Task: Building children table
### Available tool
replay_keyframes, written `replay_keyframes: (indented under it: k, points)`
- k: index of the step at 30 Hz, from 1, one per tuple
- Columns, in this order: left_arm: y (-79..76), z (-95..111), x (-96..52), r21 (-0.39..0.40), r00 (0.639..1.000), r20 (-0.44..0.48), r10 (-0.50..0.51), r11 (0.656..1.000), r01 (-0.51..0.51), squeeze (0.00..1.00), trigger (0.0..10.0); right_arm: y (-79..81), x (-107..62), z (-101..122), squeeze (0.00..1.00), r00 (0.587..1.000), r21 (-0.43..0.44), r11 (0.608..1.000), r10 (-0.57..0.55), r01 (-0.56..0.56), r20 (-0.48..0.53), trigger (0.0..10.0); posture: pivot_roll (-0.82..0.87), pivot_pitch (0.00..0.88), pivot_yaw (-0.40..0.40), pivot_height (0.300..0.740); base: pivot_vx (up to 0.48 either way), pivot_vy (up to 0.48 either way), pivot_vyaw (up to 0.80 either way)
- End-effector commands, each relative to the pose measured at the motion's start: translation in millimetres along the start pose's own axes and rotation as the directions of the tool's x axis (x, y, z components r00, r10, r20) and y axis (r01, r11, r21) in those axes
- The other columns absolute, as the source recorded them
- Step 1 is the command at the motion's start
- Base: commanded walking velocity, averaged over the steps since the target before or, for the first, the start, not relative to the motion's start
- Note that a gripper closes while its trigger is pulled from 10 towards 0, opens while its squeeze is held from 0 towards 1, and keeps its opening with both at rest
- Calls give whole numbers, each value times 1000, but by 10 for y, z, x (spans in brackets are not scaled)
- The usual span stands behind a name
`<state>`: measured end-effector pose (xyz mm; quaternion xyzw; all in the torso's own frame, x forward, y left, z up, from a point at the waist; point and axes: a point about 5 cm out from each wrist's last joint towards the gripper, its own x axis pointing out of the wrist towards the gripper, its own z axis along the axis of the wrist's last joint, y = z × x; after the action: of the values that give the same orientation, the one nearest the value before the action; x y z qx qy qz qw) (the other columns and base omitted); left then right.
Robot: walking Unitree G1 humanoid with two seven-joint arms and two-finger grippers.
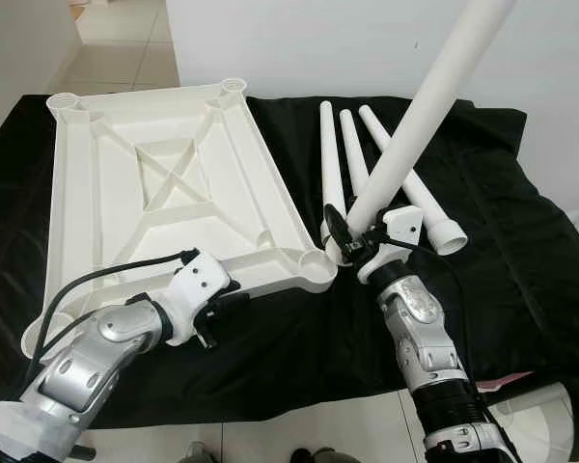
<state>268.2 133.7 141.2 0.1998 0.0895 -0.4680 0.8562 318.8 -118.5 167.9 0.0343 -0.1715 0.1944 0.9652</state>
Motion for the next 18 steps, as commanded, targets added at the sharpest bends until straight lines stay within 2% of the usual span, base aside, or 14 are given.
replay_keyframes:
  k: [1,6,7,8,11,12,13,15,18]
  points:
    - [-90,-17,99,0,999,-16,-34,999,34,0,10000,1,4,16,0,1000,-9,1000,-1,1,16,10000,5,134,-30,740,0,0,0]
    - [-80,11,124,-29,1000,9,-24,999,24,0,10000,1,0,14,0,1000,-10,1000,-3,4,15,10000,6,134,-29,740,0,0,0]
    - [-75,15,129,-34,1000,12,-20,999,20,451,10000,2,1,14,0,1000,-9,1000,-4,4,16,10000,6,135,-28,740,0,0,0]
    - [-61,42,134,-68,999,43,-15,998,18,1000,10000,7,9,18,0,1000,-14,1000,0,0,17,10000,6,135,-28,740,0,0,0]
    - [-28,47,117,-65,998,57,12,998,-8,1000,10000,14,13,23,0,1000,-16,1000,2,-2,18,10000,7,131,-29,740,0,0,0]
    - [-17,42,111,-65,998,57,21,998,-17,0,10000,17,13,24,0,1000,-16,1000,2,-2,19,10000,7,131,-29,740,0,0,0]
    - [32,56,60,-94,995,92,38,995,-29,0,10000,31,24,44,0,1000,-22,1000,6,-5,24,10000,8,131,-30,740,0,0,0]
    - [32,56,60,-94,995,92,38,995,-29,0,10000,31,24,44,0,1000,-22,1000,6,-5,24,10000,8,131,-30,740,0,0,0]
    - [137,122,-54,-128,980,180,80,990,-58,0,10000,67,43,57,0,999,-48,998,33,-32,20,10000,11,129,-38,740,0,0,0]
